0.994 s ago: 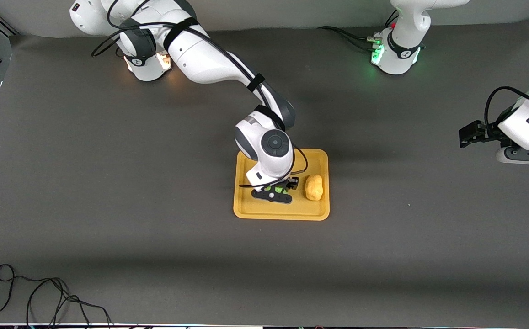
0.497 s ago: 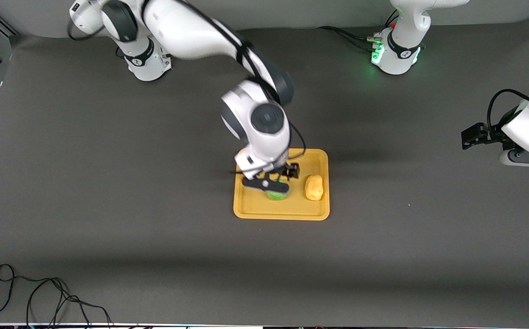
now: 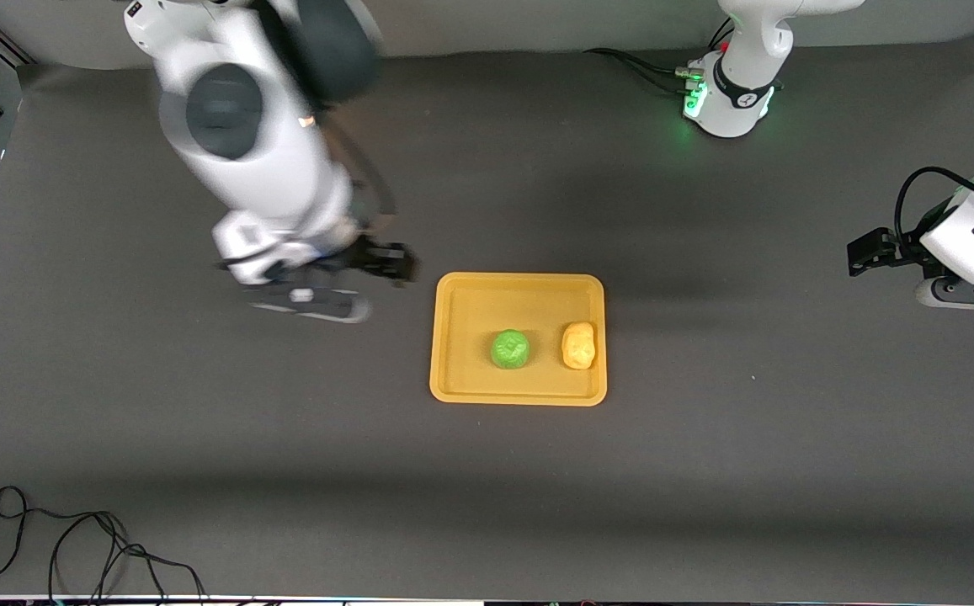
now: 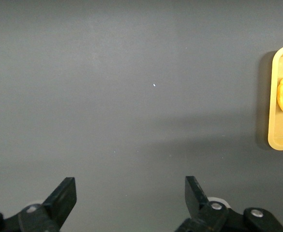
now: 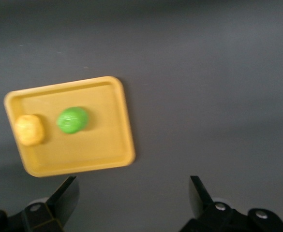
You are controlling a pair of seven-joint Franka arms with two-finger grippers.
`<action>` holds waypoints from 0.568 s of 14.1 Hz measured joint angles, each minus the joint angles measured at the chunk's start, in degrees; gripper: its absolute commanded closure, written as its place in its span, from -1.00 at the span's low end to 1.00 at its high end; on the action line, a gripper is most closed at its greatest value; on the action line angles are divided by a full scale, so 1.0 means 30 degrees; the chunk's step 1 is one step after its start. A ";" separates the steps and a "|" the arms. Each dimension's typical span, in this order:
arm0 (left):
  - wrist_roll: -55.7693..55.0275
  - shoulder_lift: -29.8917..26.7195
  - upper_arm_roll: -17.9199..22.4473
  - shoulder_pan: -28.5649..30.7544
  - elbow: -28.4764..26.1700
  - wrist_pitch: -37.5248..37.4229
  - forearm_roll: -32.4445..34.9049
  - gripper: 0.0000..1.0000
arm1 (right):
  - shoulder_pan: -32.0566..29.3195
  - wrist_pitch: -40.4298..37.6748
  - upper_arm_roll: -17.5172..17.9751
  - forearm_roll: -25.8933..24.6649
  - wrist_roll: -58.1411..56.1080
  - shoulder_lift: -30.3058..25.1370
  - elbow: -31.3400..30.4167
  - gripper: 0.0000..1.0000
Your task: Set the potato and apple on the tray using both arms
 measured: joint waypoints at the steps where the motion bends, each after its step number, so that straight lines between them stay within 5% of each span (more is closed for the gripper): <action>1: 0.0000 0.0002 -0.0006 -0.0004 0.0000 -0.0003 0.0000 -1.00 | -0.0847 -0.0003 -0.0010 -0.0281 -0.1277 -0.1168 -0.1251 -1.00; 4: 0.0000 0.0002 -0.0015 -0.0010 0.0003 -0.0004 0.0000 -1.00 | -0.3896 -0.0007 0.0219 -0.0733 -0.5222 -0.4115 -0.4461 -1.00; 8: 0.0000 0.0002 -0.0023 -0.0012 0.0004 -0.0004 0.0000 -1.00 | -0.9096 0.0056 0.2596 -0.1571 -0.9057 -0.6242 -0.6650 -1.00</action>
